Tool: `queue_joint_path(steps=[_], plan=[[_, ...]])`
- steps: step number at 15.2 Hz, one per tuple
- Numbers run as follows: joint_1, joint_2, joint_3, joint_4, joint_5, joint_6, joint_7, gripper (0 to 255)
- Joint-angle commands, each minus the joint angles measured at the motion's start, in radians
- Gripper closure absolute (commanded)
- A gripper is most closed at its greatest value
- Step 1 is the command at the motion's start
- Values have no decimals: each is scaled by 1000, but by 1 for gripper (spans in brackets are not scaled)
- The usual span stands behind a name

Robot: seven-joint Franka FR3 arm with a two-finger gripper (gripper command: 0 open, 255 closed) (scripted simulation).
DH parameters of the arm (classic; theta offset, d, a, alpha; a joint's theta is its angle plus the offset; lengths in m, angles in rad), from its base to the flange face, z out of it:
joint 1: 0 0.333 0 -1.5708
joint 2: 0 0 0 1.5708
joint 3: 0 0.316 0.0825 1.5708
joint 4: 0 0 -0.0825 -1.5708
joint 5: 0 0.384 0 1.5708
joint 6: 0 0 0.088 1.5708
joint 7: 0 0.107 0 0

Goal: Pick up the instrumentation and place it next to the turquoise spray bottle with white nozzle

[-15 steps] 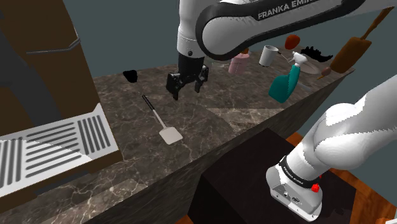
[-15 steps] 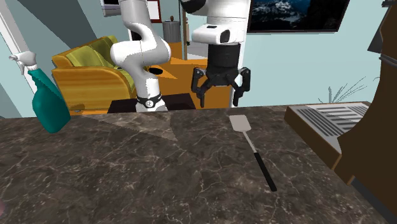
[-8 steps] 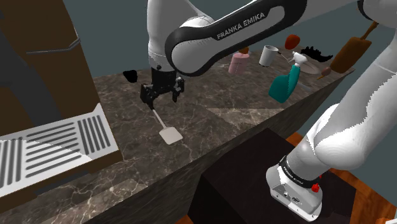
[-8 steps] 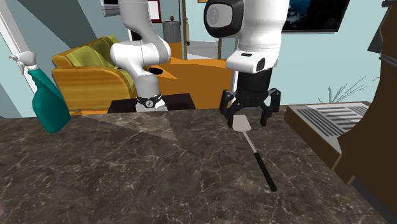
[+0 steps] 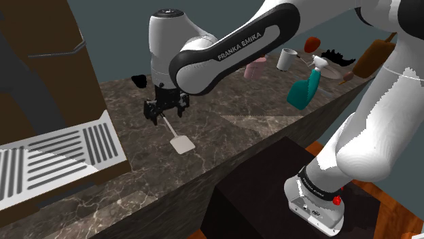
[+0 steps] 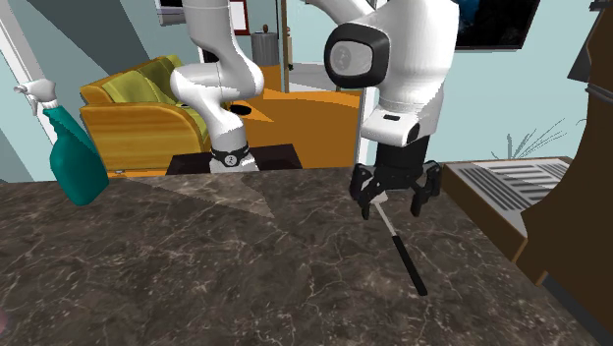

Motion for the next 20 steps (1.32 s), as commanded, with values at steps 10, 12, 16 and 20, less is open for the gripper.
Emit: queue_joint_path(steps=[10,12,16,20], plan=[[1,15,-3,-5,-11,19,7,255],[1,15,-3,-5,-11,19,7,255],[1,15,-3,-5,-11,19,7,255],[-1,-1,0,4,1,-4,-3,255]])
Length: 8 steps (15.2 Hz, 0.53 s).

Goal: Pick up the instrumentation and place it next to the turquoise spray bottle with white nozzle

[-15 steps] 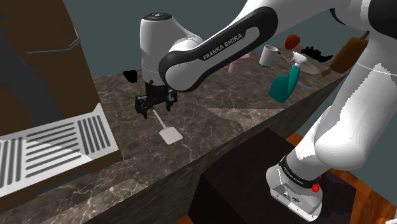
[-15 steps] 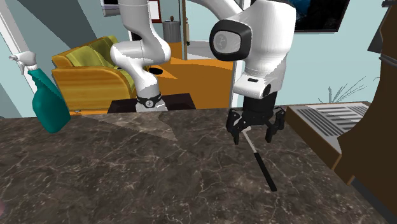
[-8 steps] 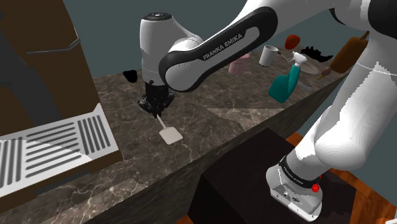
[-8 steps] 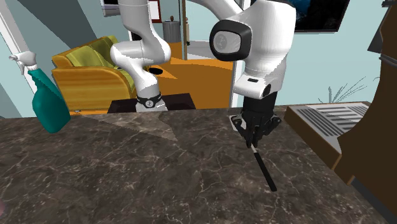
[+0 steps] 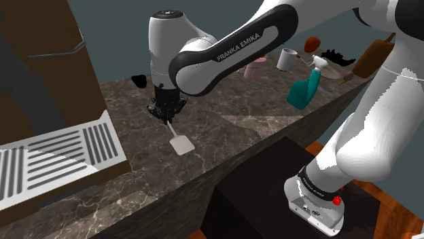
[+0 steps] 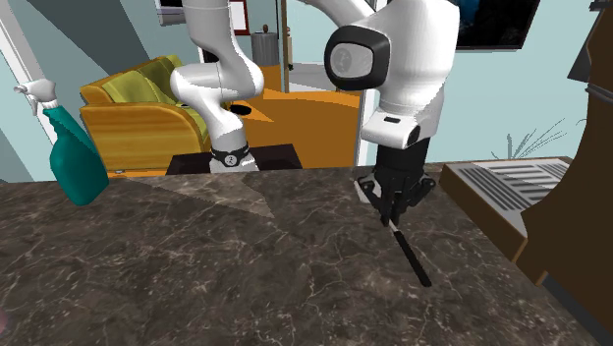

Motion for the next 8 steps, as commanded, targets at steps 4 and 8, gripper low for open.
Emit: queue_joint_path(steps=[4,8], plan=[[-6,-41,6,21,30,-56,-22,255],[-9,-70,10,45,50,-105,-38,255]])
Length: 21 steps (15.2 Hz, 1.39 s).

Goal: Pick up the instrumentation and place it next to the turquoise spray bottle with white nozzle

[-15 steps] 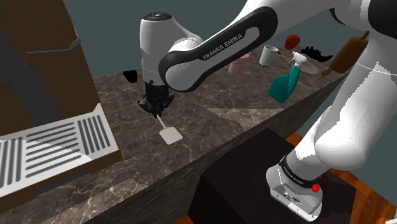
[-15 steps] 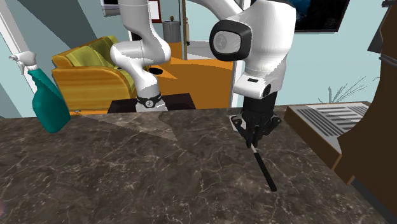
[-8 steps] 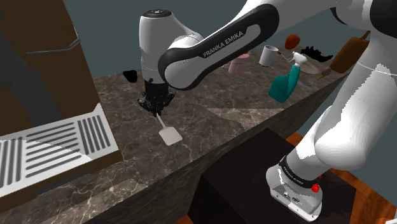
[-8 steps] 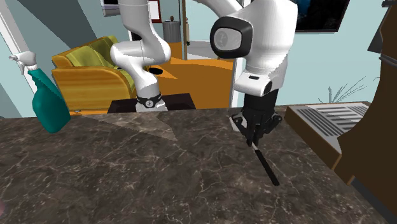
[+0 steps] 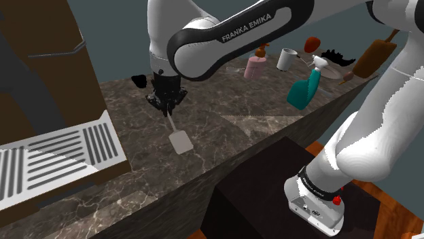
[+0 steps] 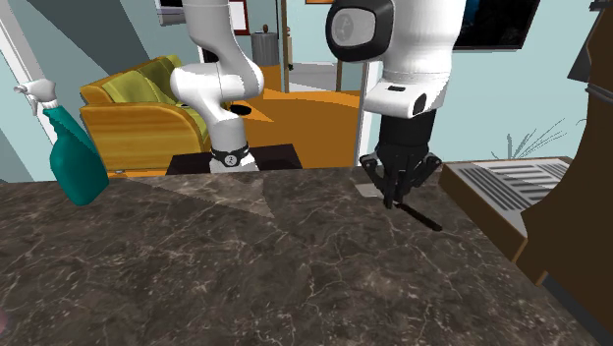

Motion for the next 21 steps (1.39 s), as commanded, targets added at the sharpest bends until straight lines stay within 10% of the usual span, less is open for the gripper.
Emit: queue_joint_path(steps=[1,21], plan=[[-2,-12,1,16,9,-26,-8,255],[-8,-98,2,196,64,-281,-54,255]])
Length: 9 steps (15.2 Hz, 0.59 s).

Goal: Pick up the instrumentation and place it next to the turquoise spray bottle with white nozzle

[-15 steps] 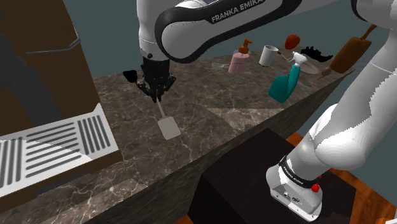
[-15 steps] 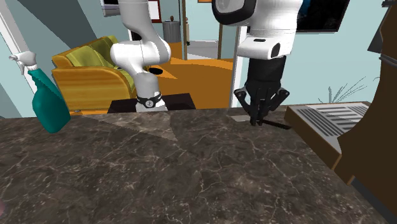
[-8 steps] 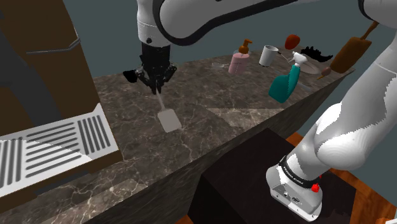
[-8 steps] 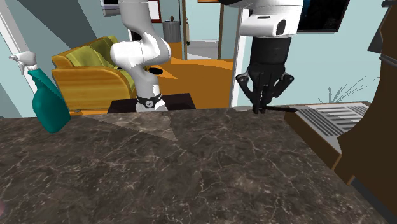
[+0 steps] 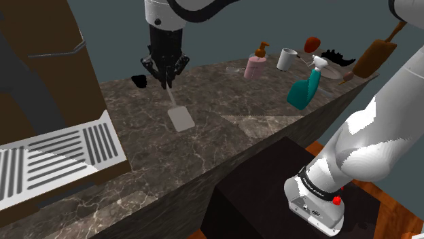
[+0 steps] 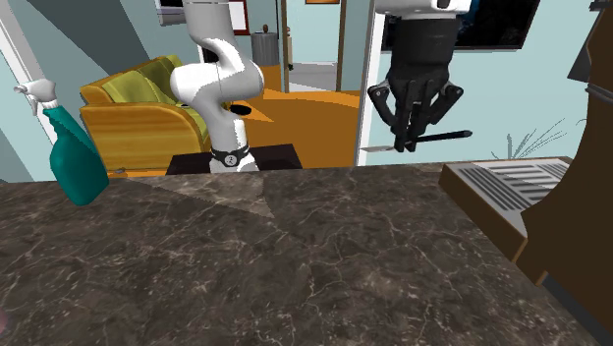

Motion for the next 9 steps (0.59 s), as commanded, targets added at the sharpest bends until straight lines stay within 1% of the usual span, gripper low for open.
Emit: queue_joint_path(steps=[1,9], plan=[[0,-3,0,22,2,-25,-2,255],[0,-10,0,122,7,-131,-8,255]])
